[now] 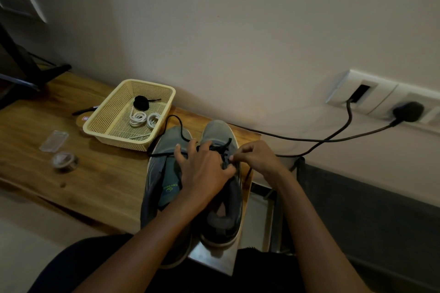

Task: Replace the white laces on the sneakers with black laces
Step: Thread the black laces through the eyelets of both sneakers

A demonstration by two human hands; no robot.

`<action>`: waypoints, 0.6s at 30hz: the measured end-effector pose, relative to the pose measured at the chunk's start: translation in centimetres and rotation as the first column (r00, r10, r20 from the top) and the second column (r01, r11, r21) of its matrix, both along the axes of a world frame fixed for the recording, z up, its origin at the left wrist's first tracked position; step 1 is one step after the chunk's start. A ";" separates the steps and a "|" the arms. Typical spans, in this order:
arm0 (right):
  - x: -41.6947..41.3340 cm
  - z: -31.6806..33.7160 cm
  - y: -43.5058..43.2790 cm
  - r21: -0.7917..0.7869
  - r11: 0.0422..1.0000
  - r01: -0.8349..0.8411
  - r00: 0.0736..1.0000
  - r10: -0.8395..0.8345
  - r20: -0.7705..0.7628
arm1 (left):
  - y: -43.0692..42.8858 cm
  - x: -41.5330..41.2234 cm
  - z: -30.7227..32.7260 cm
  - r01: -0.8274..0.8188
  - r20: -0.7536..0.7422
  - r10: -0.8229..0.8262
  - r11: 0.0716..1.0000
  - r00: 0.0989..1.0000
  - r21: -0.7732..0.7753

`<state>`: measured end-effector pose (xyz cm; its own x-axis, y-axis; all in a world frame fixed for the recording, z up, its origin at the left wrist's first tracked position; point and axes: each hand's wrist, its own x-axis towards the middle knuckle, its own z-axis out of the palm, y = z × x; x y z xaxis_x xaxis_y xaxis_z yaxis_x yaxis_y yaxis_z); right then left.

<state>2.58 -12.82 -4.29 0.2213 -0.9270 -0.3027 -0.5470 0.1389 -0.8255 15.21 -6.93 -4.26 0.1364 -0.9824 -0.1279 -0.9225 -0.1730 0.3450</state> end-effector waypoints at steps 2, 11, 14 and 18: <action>0.0 -0.1 -0.2 0.034 0.998 0.054 0.998 -0.055 0.011 | 0.0 0.0 0.0 -0.001 0.001 0.001 1.000 1.000 -0.008; -0.5 0.0 -0.6 0.122 0.974 0.192 0.967 -0.209 0.144 | 0.0 -0.1 0.0 -0.005 -0.007 0.005 1.000 1.000 -0.016; -0.2 0.1 -0.3 -0.028 0.997 0.071 0.997 -0.071 0.010 | 0.1 0.0 0.0 -0.002 -0.020 0.001 1.000 1.000 -0.013; 0.2 -0.2 -0.2 -0.077 0.994 -0.072 0.990 0.062 -0.125 | 0.1 0.2 0.1 -0.001 -0.053 0.001 1.000 0.999 -0.007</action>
<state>2.78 -13.01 -4.48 0.2496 -0.9339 -0.2560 -0.6504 0.0342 -0.7588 15.37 -6.81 -4.15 0.1303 -0.9832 -0.1277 -0.9027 -0.1709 0.3949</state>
